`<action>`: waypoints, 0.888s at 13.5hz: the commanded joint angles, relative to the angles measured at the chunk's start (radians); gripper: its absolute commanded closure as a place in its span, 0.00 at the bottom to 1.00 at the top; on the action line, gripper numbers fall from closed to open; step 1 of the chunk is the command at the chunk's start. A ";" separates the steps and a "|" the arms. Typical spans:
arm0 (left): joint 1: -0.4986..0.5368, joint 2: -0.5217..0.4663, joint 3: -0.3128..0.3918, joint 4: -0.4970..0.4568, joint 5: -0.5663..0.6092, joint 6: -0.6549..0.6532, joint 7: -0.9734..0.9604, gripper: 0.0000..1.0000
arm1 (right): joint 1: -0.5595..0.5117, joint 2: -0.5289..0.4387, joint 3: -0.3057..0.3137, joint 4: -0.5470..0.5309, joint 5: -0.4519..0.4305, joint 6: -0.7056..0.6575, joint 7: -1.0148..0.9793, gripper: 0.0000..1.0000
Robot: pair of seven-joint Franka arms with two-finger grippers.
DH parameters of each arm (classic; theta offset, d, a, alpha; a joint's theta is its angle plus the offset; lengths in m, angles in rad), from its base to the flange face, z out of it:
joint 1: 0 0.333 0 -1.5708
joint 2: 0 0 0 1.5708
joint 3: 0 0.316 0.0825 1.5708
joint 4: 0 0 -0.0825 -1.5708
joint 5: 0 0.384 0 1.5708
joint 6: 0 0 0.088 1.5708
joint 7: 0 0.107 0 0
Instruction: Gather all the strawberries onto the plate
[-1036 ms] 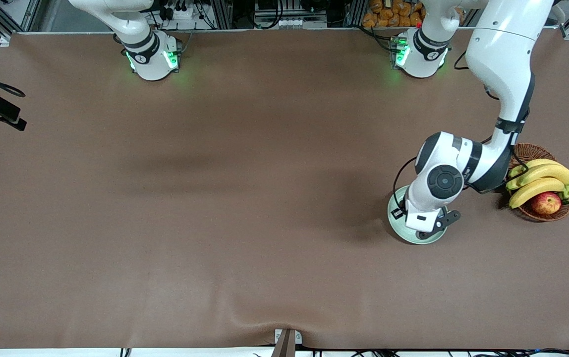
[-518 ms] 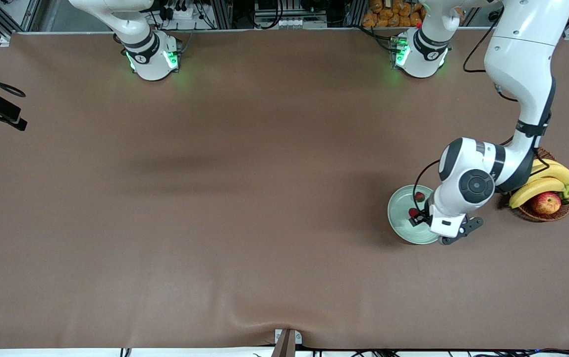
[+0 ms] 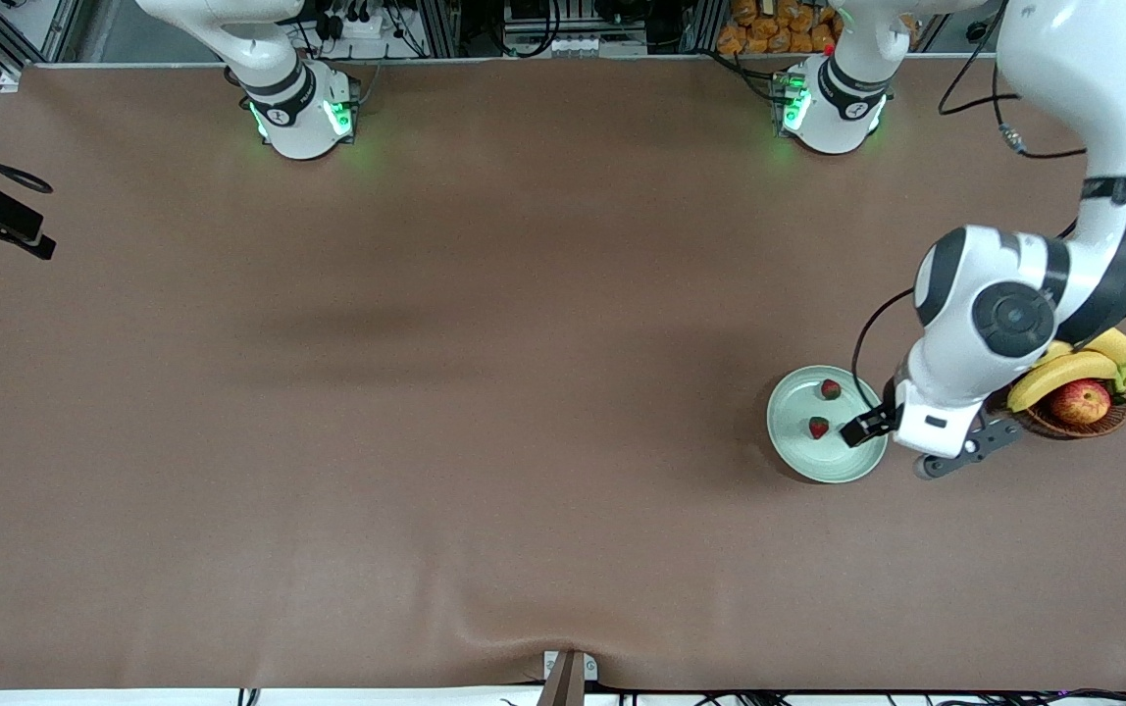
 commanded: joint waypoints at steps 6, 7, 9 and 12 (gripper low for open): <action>0.010 -0.215 -0.001 0.216 -0.133 -0.465 0.277 0.00 | 0.003 -0.001 0.001 0.000 0.011 -0.007 0.009 0.00; 0.010 -0.220 0.001 0.256 -0.158 -0.512 0.303 0.00 | 0.003 -0.001 0.001 0.000 0.010 -0.007 0.009 0.00; 0.025 -0.238 0.006 0.314 -0.183 -0.588 0.352 0.00 | 0.003 -0.001 0.001 0.000 0.010 -0.007 0.009 0.00; 0.060 -0.310 0.010 0.288 -0.238 -0.632 0.519 0.00 | 0.005 0.001 0.001 0.000 0.010 -0.007 0.009 0.00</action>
